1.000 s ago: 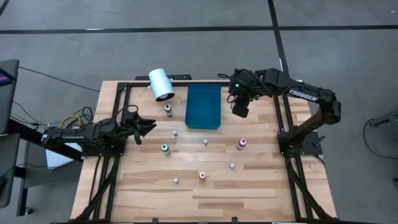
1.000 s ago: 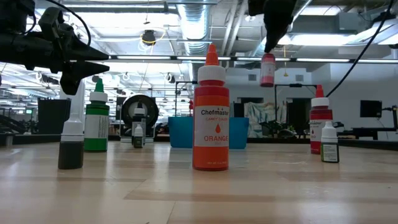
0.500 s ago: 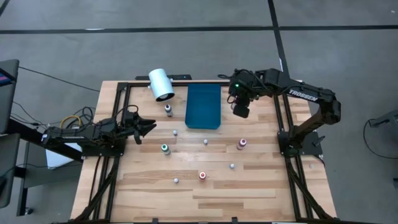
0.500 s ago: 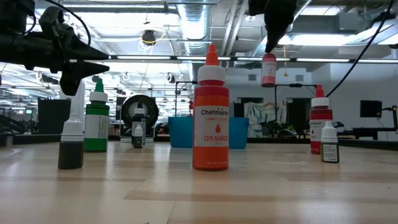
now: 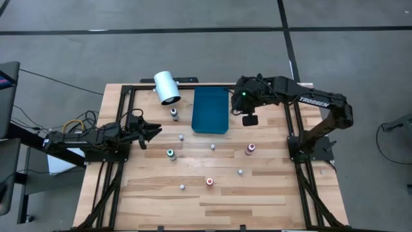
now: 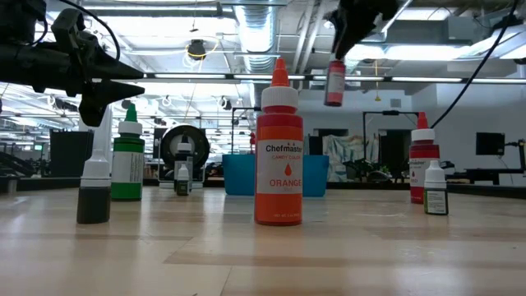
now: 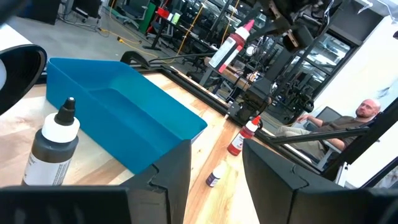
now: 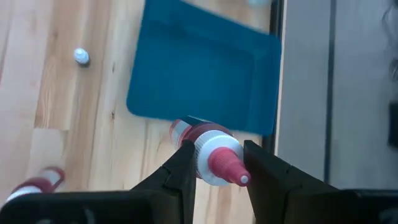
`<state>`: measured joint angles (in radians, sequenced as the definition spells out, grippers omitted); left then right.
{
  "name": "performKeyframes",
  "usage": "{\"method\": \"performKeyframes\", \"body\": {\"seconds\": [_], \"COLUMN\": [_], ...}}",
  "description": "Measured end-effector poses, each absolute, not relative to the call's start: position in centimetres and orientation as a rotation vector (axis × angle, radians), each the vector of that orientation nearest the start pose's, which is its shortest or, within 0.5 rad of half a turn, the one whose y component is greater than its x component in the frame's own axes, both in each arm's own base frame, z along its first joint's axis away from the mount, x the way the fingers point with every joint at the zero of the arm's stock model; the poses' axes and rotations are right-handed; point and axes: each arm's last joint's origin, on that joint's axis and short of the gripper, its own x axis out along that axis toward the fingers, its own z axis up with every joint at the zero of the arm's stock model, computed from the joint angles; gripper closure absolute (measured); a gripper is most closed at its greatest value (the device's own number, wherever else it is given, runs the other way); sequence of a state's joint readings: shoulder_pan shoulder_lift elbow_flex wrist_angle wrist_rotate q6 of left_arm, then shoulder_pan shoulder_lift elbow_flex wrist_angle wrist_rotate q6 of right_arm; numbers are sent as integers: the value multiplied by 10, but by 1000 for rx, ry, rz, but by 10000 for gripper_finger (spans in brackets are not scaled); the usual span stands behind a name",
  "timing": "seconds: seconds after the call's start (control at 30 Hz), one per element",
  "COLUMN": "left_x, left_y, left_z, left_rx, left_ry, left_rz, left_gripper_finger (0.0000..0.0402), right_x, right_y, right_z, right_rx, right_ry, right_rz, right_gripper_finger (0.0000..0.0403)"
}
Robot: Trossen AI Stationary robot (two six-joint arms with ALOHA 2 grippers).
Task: Pick & Place food coloring
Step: Put the large pink food coloring bottle into the blue bin
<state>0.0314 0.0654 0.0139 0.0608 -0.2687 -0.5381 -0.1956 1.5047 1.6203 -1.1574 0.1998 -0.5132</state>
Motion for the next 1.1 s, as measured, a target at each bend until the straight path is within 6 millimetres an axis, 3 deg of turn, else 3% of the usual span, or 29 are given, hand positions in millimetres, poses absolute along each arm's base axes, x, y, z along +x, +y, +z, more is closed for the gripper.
{"method": "performKeyframes", "body": {"seconds": [0.53, 0.97, 1.1], "left_x": [100, 100, 100], "left_y": [11, 11, 11], "left_z": [169, 169, 169], "left_rx": [-536, -536, -536], "left_ry": [-90, -89, -89], "left_rz": [290, 290, 290], "left_gripper_finger": [265, 265, 265], "right_x": [307, 308, 309], "right_y": [-21, -17, -20], "right_z": [387, 389, 389], "right_rx": [-805, -834, -755], "right_ry": [838, 815, 807], "right_rz": [83, 85, 42], "right_gripper_finger": [300, 300, 300]}}
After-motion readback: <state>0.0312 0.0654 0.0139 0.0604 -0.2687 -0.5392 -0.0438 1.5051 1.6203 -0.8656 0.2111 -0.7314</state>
